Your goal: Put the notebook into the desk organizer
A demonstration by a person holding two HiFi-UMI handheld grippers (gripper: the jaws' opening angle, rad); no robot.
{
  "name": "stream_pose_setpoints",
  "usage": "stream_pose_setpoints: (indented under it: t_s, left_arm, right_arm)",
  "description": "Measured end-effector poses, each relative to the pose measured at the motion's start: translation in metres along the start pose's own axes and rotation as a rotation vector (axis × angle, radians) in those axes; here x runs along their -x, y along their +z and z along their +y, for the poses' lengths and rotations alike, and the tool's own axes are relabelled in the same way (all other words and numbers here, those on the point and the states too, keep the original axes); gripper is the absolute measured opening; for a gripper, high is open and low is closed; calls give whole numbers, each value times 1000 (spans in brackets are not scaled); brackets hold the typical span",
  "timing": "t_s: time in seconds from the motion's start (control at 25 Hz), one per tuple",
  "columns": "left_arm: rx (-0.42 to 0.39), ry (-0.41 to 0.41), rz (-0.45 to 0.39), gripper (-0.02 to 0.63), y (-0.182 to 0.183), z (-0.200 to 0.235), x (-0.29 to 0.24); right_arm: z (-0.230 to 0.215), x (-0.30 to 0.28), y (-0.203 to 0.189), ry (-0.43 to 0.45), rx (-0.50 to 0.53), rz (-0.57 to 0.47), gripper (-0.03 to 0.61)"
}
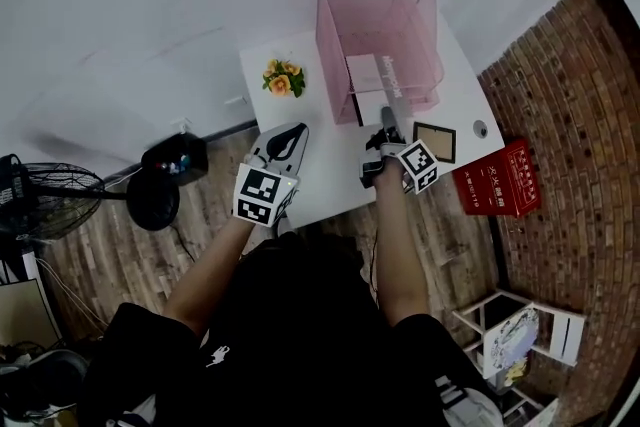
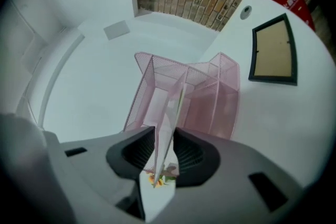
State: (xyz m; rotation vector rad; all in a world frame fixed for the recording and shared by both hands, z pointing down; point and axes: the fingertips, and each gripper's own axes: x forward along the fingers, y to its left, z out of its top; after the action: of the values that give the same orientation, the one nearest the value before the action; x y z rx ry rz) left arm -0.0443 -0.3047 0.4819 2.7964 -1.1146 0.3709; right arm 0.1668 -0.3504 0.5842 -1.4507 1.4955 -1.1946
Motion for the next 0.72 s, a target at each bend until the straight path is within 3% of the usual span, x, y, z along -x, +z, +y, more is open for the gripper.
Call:
stream_pose_setpoints:
  t_s: [0.36, 0.52, 0.64, 0.72]
  left_arm:
    - [70, 85, -5, 3, -2, -16, -5]
    - [83, 123, -6, 3, 1, -32, -11]
    - [93, 139, -5, 3, 0, -44, -14]
    - [98, 156, -6, 3, -1, -52, -15]
  right_arm:
    - [-5, 19, -2, 4, 193, 143, 167]
    - [-13, 32, -2, 4, 292, 197, 175]
    - [-17, 43, 2, -2, 426, 221, 175]
    - [-16, 49, 6, -2, 581, 239, 175]
